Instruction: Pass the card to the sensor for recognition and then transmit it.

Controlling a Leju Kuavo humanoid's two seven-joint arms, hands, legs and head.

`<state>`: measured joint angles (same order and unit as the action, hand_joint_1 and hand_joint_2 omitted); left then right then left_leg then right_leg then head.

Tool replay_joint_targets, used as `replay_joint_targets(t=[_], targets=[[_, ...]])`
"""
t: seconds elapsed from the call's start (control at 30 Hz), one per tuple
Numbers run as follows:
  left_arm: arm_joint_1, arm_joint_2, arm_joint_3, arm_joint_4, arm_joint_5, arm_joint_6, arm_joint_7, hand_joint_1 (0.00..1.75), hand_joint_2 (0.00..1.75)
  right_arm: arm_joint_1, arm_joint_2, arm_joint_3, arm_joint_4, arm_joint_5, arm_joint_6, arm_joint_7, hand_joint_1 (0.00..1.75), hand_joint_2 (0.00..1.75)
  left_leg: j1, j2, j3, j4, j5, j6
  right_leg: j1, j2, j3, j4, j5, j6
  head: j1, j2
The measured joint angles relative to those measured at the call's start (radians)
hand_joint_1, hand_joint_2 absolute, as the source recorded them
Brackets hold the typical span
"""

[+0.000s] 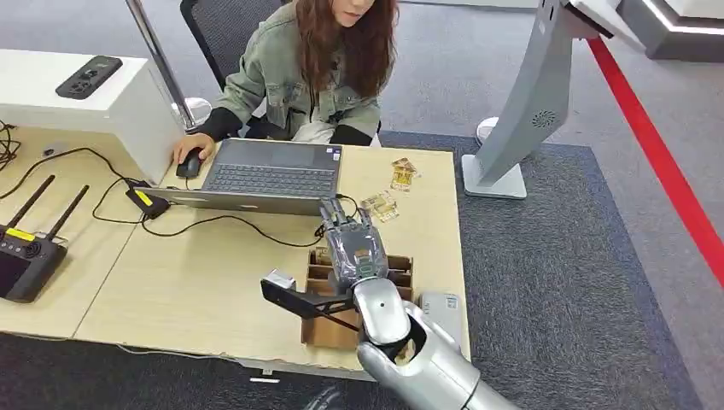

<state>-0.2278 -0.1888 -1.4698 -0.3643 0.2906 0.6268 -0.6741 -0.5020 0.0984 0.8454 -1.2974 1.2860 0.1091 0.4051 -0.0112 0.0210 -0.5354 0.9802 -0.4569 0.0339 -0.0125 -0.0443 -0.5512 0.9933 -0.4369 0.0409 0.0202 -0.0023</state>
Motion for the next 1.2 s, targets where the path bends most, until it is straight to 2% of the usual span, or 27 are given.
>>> replay_joint_targets(t=[0.17, 0.47, 0.77, 0.93, 1.07, 1.17, 1.2], targets=[[-0.007, 0.011, 0.001, -0.013, -0.104, 0.000, 0.033, 0.00, 0.00, -0.015, 0.012, 0.002, 0.014, 0.000, 0.016, 0.000, 0.00, 1.75, 0.000, 0.000, 0.000, 0.000, 0.000, 0.000, 0.000, 0.000, 0.000, 0.000, 0.000, 0.000, 0.000, 0.000], [0.000, 0.067, 0.011, -0.118, -0.314, 0.000, 0.151, 0.00, 0.00, -0.044, 0.028, 0.003, 0.039, -0.004, 0.041, 0.003, 0.00, 1.75, 0.001, -0.001, -0.001, 0.000, 0.000, 0.000, 0.001, -0.001, 0.000, 0.000, 0.000, 0.000, 0.001, 0.000], [0.031, 0.112, 0.033, -0.208, -0.405, -0.002, 0.192, 0.00, 0.00, -0.064, 0.034, 0.005, 0.071, -0.006, 0.054, 0.006, 0.00, 1.75, 0.001, -0.002, -0.001, 0.000, 0.000, -0.001, 0.001, -0.002, 0.000, 0.000, -0.001, -0.001, 0.001, 0.000], [0.042, 0.146, 0.051, -0.286, -0.536, -0.002, 0.291, 0.00, 0.00, -0.078, 0.041, 0.012, 0.092, -0.009, 0.062, 0.010, 0.00, 1.75, 0.001, -0.002, -0.001, 0.000, 0.001, -0.001, 0.001, -0.002, 0.000, 0.000, 0.000, -0.001, 0.001, 0.000], [0.055, 0.174, 0.070, -0.345, -0.597, -0.003, 0.349, 0.00, 0.00, -0.087, 0.044, 0.013, 0.102, -0.011, 0.069, 0.010, 0.00, 1.75, 0.001, -0.003, -0.001, 0.000, 0.001, -0.001, 0.001, -0.002, 0.000, 0.000, -0.001, -0.001, 0.002, 0.000], [0.058, 0.186, 0.082, -0.369, -0.607, -0.057, 0.361, 0.00, 0.00, -0.089, 0.046, 0.013, 0.105, -0.011, 0.069, 0.010, 0.00, 1.75, 0.001, -0.003, -0.001, 0.000, 0.001, -0.002, 0.002, -0.002, 0.000, 0.000, -0.001, -0.001, 0.002, 0.000], [0.058, 0.186, 0.082, -0.369, -0.607, -0.057, 0.361, 0.00, 0.00, -0.089, 0.046, 0.013, 0.105, -0.011, 0.069, 0.010, 0.00, 1.75, 0.001, -0.003, -0.001, 0.000, 0.001, -0.002, 0.002, -0.002, 0.000, 0.000, -0.001, -0.001, 0.002, 0.000]])
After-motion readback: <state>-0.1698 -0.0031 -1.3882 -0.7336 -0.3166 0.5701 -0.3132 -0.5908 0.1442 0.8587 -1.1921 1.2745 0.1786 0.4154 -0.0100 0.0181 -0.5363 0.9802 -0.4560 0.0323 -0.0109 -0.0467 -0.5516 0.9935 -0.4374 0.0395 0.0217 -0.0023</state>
